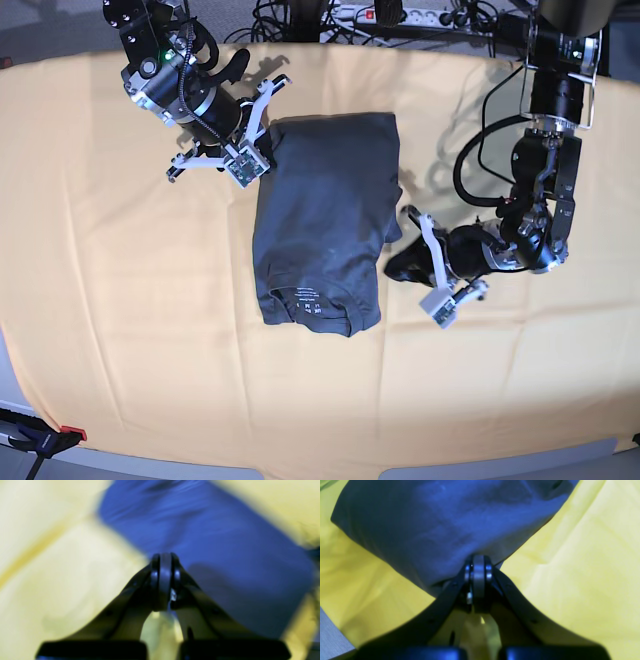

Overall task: Fold the T-shirt properly
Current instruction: 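Press and square the folded shirt's edges with both grippers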

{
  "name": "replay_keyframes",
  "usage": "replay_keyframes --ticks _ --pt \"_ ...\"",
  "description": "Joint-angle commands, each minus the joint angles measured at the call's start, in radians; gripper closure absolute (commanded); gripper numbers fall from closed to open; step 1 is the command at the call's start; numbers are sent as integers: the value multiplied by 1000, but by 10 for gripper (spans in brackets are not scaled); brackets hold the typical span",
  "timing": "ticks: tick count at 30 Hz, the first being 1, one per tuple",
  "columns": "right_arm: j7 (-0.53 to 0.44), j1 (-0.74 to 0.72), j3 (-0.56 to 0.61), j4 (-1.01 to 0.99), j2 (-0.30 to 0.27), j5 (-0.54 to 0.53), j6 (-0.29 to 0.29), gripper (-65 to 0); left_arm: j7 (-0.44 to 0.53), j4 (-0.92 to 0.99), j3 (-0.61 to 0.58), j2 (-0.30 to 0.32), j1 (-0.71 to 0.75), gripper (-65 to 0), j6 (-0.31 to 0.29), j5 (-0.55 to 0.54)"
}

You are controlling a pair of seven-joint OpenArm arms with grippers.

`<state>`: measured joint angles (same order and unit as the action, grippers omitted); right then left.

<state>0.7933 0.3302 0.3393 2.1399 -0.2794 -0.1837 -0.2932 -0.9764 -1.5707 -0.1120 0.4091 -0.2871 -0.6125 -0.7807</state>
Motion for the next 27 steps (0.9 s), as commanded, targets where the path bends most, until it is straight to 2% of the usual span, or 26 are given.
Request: replay_keyframes --ticks 1,3,5,7,10,12,13,17,20,25,27 --pt "-28 -11 -2 16 -3 -3 -14 0 -5 -15 5 2 -14 0 -32 -40" --pt "-56 -14 -2 16 -3 -3 -33 0 -35 -15 5 -5 -6 0 -86 -106" --pt "-84 -19 -2 16 -3 -4 -54 0 -51 -15 5 -10 0 0 -86 -179" --pt "-95 -27 -2 16 -3 -56 -124 0 -65 -15 5 -11 13 0 -86 -242" --pt "-94 -31 -2 16 3 -181 -233 0 -71 -15 4 -11 53 0 -86 -251" --pt "-92 -31 1 6 2 -204 -261 0 -68 -15 4 -13 80 0 -86 -214" --pt "-85 -31 0 -5 2 -195 -254 0 -62 -15 4 -13 93 0 -86 -182" --pt "-43 -31 0 -106 2 -73 -167 0 -16 -13 4 -13 145 0 -86 -40" --pt "17 -30 0 -185 2 -74 -125 0 -16 -13 4 -5 172 0 -86 21" --pt "41 -28 -1 -121 -1 -42 24 0 -17 -51 35 35 168 0 -86 7" --pt "63 -27 -7 -47 -1 -40 53 0 -26 -97 83 46 168 0 -86 -44"
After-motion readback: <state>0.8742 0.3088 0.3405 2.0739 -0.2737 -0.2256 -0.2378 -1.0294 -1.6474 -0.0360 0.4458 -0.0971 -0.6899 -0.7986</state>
